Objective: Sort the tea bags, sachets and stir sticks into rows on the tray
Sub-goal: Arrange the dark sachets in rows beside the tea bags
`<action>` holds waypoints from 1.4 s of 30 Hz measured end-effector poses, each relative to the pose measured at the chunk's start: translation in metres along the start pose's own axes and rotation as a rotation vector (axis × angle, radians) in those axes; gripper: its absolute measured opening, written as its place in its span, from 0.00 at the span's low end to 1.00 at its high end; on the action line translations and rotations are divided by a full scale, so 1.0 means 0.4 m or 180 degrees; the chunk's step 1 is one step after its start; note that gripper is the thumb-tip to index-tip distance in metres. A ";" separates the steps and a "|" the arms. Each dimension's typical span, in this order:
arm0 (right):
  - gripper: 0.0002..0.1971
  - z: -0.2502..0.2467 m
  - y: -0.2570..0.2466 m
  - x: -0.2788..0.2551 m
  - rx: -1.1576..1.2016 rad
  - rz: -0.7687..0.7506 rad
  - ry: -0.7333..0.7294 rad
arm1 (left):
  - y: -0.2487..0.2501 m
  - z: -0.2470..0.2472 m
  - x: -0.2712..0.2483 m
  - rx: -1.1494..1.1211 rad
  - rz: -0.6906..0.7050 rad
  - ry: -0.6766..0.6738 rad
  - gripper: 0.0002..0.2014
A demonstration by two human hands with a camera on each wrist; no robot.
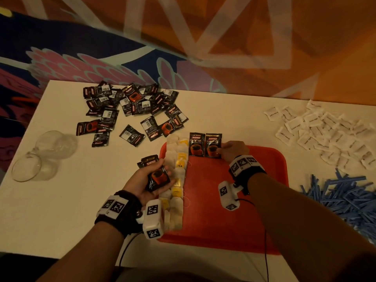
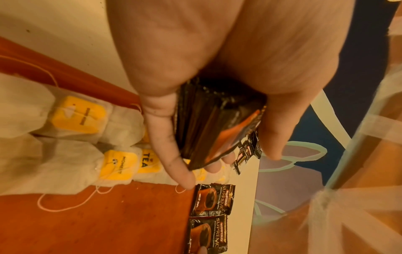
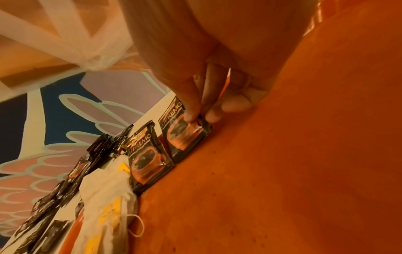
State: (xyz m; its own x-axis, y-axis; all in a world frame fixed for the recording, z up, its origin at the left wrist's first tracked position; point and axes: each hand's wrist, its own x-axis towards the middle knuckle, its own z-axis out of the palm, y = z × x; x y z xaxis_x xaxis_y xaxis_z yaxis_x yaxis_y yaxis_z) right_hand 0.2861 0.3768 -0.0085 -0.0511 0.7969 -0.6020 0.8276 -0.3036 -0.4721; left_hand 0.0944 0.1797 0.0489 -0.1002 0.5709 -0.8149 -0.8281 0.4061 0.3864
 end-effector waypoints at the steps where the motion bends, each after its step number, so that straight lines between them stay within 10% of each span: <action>1: 0.16 0.002 0.000 0.002 -0.0030 -0.0002 -0.0013 | 0.000 -0.001 0.001 -0.0005 -0.0002 0.0001 0.06; 42: 0.14 0.019 0.025 -0.007 0.0480 0.0171 0.0031 | -0.015 -0.028 0.006 -0.0098 0.0062 0.0081 0.16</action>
State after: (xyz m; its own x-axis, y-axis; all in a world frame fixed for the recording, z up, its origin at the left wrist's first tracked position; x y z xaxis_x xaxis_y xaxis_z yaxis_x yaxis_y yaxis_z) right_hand 0.2905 0.3676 -0.0165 -0.0029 0.7822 -0.6231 0.7356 -0.4204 -0.5311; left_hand 0.0928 0.1707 0.0398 -0.1301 0.5600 -0.8182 -0.8425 0.3726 0.3890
